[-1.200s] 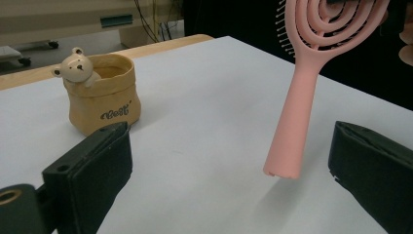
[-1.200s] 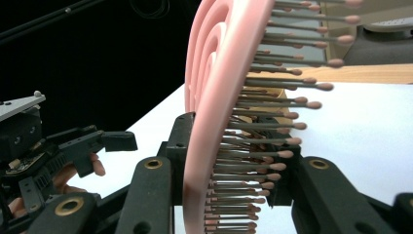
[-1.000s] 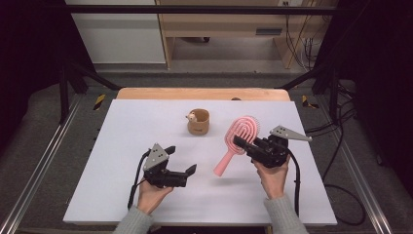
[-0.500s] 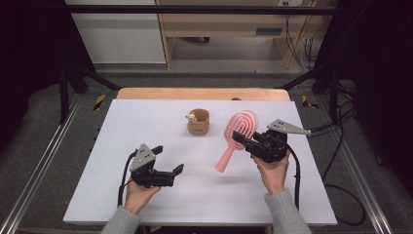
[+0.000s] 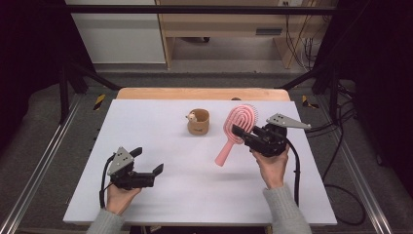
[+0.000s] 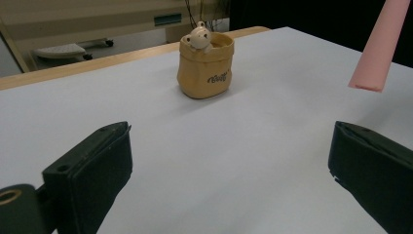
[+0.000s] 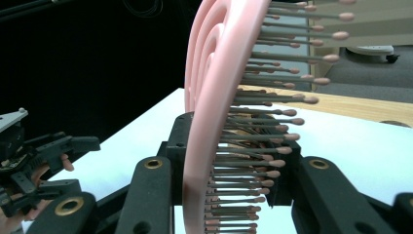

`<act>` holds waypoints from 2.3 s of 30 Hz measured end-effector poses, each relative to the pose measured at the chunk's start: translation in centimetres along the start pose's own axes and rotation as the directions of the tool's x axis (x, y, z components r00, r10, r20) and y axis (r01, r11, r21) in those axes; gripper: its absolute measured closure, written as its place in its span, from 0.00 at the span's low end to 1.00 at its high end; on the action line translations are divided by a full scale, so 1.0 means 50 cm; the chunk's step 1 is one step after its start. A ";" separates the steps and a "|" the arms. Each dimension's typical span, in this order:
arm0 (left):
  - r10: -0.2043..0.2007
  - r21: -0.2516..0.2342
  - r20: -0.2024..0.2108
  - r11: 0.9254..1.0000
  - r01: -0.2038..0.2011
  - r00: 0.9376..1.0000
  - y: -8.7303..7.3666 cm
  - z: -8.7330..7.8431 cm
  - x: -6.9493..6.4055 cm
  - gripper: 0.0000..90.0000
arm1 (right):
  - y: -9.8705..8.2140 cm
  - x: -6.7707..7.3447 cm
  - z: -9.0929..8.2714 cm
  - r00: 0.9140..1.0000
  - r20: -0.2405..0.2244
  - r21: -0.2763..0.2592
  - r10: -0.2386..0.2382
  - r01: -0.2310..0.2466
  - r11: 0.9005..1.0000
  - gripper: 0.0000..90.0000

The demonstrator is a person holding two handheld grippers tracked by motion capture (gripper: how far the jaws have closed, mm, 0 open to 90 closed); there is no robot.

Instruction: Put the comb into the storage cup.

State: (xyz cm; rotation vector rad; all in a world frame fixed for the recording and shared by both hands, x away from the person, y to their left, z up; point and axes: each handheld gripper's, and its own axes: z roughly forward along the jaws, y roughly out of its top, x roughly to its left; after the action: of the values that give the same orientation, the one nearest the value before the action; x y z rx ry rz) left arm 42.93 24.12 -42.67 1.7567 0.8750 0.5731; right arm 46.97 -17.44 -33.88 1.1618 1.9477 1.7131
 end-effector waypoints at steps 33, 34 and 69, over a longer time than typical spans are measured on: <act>-0.012 0.006 -0.085 1.000 0.012 0.996 -0.057 -0.048 0.074 0.03 | 0.063 0.012 0.044 0.996 0.065 -0.010 -0.067 0.068 0.998 0.71; -0.014 0.008 -0.085 1.000 0.015 0.996 -0.058 -0.048 0.074 0.03 | 0.065 0.013 0.047 0.995 0.067 -0.009 -0.069 0.070 0.998 0.71; -0.037 0.020 -0.080 0.999 0.039 0.996 -0.069 -0.044 0.083 0.03 | 0.141 0.025 0.148 0.975 0.158 -0.009 -0.158 0.161 0.987 0.71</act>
State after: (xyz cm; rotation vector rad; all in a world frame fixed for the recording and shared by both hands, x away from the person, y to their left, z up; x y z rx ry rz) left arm 42.93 29.32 -45.27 1.7425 0.9707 0.6139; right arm 53.87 -11.73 -28.81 1.0664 1.8682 1.5102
